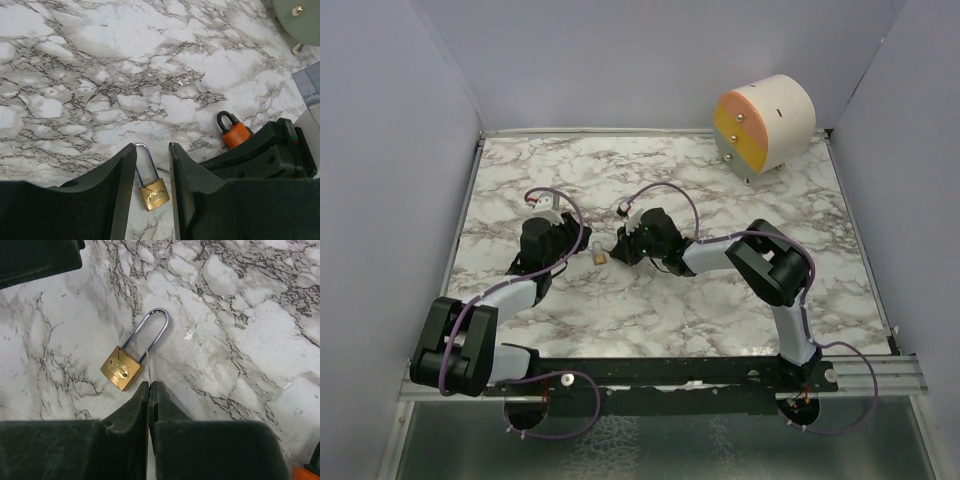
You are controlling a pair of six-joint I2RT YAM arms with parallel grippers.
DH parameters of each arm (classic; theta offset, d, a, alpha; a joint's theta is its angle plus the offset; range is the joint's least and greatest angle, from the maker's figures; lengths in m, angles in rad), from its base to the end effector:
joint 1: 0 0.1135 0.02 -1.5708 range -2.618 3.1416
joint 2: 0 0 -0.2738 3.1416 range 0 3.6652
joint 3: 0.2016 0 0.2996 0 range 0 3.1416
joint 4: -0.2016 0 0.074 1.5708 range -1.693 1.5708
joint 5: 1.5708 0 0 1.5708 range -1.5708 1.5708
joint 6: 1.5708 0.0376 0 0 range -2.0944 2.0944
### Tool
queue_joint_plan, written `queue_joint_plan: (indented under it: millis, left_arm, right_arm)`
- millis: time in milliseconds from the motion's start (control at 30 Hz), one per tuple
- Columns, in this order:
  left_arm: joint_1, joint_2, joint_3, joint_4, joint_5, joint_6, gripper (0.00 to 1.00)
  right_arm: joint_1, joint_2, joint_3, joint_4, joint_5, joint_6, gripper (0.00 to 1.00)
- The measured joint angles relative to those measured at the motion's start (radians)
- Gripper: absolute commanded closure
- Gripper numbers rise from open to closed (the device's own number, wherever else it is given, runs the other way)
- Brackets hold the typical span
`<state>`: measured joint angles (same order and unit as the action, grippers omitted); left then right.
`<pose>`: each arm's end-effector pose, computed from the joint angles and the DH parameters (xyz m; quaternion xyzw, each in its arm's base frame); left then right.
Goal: Lock with the key
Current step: Place the key at the center of the board.
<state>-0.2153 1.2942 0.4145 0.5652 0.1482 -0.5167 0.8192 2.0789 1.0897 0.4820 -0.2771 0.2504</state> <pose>0.2765 -0.0662 0.1546 -0.0781 0.8043 -0.2657 0.5258 0.3072 0.3437 0.0869 -0.3067 0.7997 0.3584 0.3714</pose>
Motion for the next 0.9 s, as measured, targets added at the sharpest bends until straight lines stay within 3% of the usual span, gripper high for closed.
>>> queue_joint_plan:
  millis: [200, 367, 900]
  left_arm:
    - [0.000, -0.004, -0.017, -0.012, -0.007, 0.000, 0.64]
    - [0.000, -0.004, -0.032, -0.017, -0.008, 0.000, 0.64]
    - [0.000, -0.015, -0.034, -0.017, -0.009, 0.000, 0.64]
  right_arm:
    - [0.000, 0.003, 0.003, -0.002, 0.000, 0.006, 0.90]
    - [0.000, 0.001, 0.003, -0.002, 0.019, 0.003, 0.75]
    - [0.000, -0.185, -0.015, -0.050, 0.072, -0.046, 0.69]
